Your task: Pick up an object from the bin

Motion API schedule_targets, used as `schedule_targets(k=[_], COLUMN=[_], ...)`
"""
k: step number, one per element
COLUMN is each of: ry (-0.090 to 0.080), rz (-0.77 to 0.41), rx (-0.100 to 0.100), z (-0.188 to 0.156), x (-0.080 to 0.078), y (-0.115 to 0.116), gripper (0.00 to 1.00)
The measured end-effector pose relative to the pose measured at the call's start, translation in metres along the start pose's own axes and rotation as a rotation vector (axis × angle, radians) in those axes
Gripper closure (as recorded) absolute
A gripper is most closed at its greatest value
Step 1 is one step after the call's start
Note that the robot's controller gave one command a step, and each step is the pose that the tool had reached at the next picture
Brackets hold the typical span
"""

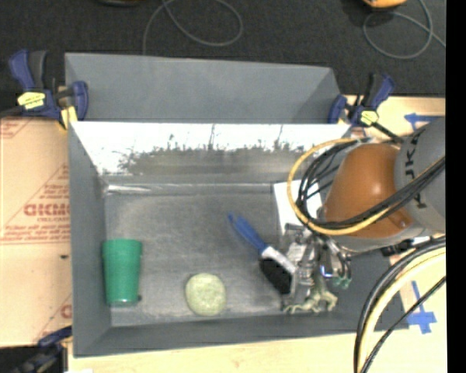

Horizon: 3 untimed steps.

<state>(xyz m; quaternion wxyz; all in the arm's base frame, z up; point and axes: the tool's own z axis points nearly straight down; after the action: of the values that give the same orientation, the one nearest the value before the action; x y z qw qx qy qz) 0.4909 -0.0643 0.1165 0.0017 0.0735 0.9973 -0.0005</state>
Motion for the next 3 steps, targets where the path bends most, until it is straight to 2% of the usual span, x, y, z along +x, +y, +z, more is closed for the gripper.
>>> schedule_targets(k=[1,2,3], ry=[-0.003,-0.013,-0.013], rz=[0.216,0.103,0.102], rx=[-0.001,-0.005,-0.004], z=[0.034,0.043,0.043], x=[-0.015,0.006,0.006], y=[-0.002,0.014,0.014], gripper=[0.0,1.0,1.0])
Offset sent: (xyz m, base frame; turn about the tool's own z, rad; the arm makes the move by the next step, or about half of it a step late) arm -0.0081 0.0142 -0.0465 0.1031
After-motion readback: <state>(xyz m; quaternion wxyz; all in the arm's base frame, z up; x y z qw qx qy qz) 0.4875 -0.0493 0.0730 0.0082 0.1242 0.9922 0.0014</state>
